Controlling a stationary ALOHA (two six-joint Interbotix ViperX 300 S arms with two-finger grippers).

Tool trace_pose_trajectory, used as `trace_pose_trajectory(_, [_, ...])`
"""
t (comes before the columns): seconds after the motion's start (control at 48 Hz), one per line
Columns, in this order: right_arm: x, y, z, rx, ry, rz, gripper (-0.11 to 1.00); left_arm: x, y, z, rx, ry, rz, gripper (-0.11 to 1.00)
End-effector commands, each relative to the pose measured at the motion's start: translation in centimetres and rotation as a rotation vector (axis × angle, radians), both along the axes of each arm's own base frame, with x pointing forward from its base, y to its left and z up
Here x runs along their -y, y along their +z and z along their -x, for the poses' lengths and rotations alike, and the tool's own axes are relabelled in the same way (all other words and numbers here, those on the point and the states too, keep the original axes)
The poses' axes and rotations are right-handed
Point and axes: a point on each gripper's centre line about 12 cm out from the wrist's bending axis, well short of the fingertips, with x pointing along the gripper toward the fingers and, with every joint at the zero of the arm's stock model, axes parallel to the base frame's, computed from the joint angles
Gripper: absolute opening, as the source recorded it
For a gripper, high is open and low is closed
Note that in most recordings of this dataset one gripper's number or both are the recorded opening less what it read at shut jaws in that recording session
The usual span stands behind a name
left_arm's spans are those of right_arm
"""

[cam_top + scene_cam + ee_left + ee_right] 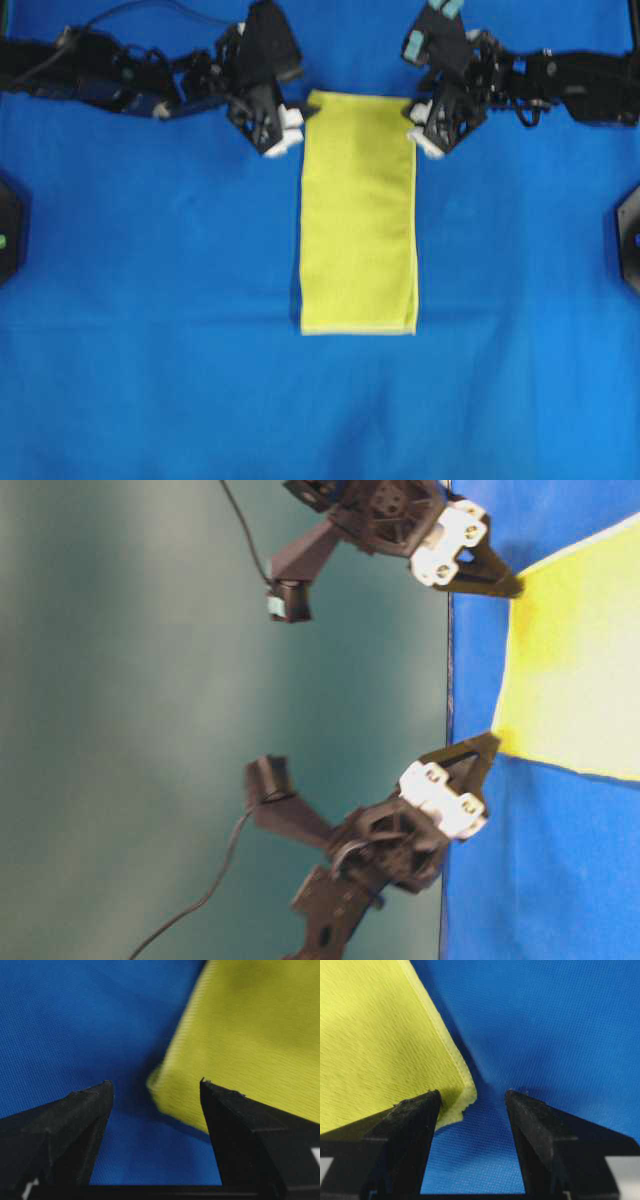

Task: Fold the yellow towel.
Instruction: 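Move both grippers to the strip's top corners and grasp them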

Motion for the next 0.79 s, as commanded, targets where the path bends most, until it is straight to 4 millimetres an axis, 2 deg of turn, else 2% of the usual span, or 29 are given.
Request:
trace_pose_trajectory(0.0, [0.4, 0.3, -0.4, 0.019, -0.013, 0.0, 0.59, -1.0, 0.3, -0.6, 0.021, 0.013, -0.013, 0.67])
trace_pose_trajectory(0.104, [0.3, 0.0, -0.3, 0.011, -0.019, -0.01, 0.57, -1.4, -0.9, -0.6, -0.001, 0.021, -0.002, 0.63])
trace_pose_trajectory(0.188, [0.1, 0.0, -0.3, 0.008, -0.011, -0.008, 0.5, -1.4, -1.3, -0.6, -0.009, 0.02, -0.002, 0.49])
trace_pose_trajectory(0.229, [0.0, 0.0, -0.4, 0.008, -0.007, -0.008, 0.42, -1.3, -1.4, -0.6, -0.012, 0.018, 0.0, 0.39])
trace_pose_trajectory(0.354, [-0.4, 0.0, -0.6, 0.006, 0.009, -0.005, 0.07, -1.1, -1.5, -0.6, -0.016, 0.011, -0.002, 0.12])
trace_pose_trajectory(0.396, [-0.4, -0.1, -0.6, 0.006, 0.007, -0.008, 0.04, -1.0, -1.6, -0.6, -0.018, 0.009, -0.002, 0.04])
trace_pose_trajectory(0.626, [-0.3, 0.1, -0.7, 0.01, 0.005, -0.005, 0.04, -0.4, -1.4, -0.7, -0.023, -0.005, -0.002, 0.03])
trace_pose_trajectory(0.771, [-0.2, 1.5, -0.6, 0.027, -0.001, 0.012, 0.04, -0.5, 0.2, -0.7, -0.022, -0.028, -0.046, 0.03])
